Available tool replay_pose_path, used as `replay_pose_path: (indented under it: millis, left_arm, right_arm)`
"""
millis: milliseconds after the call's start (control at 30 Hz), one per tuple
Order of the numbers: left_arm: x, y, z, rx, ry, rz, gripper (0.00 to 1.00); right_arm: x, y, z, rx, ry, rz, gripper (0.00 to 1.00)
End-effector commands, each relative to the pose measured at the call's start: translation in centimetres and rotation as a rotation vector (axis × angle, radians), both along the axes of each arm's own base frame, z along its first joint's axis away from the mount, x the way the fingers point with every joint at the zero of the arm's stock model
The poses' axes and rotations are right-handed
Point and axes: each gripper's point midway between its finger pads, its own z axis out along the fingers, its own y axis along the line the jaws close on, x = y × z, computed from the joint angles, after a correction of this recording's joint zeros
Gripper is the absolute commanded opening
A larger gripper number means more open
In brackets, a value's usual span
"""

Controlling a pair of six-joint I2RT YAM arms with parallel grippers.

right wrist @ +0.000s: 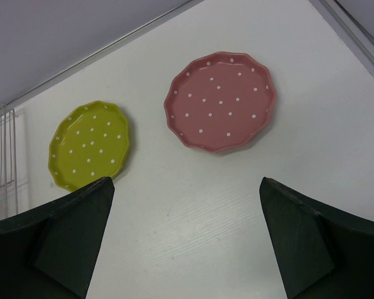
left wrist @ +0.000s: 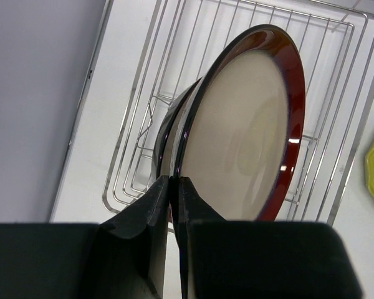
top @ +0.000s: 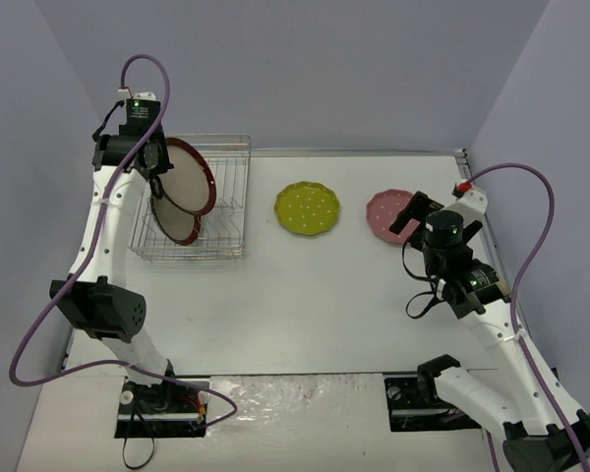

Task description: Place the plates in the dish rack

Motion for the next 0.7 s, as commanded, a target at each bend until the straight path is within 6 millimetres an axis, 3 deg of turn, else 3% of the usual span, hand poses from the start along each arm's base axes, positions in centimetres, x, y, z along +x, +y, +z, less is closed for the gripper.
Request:
replay_pose_path:
  millis: [0,667]
  left_arm:
    - [0.2,1.8,8.4,0.025,-0.286,0.061,0.0]
    - [1.2,3.4,6.8,0.118,-0.258,0.114,0.0]
  right_arm:
    - [1.0,0.2,0.9,0.019,-0.049,-0.005,1.0]
    - [0.9,0.5,-0.1,0.028,-0.042,0.006,1.0]
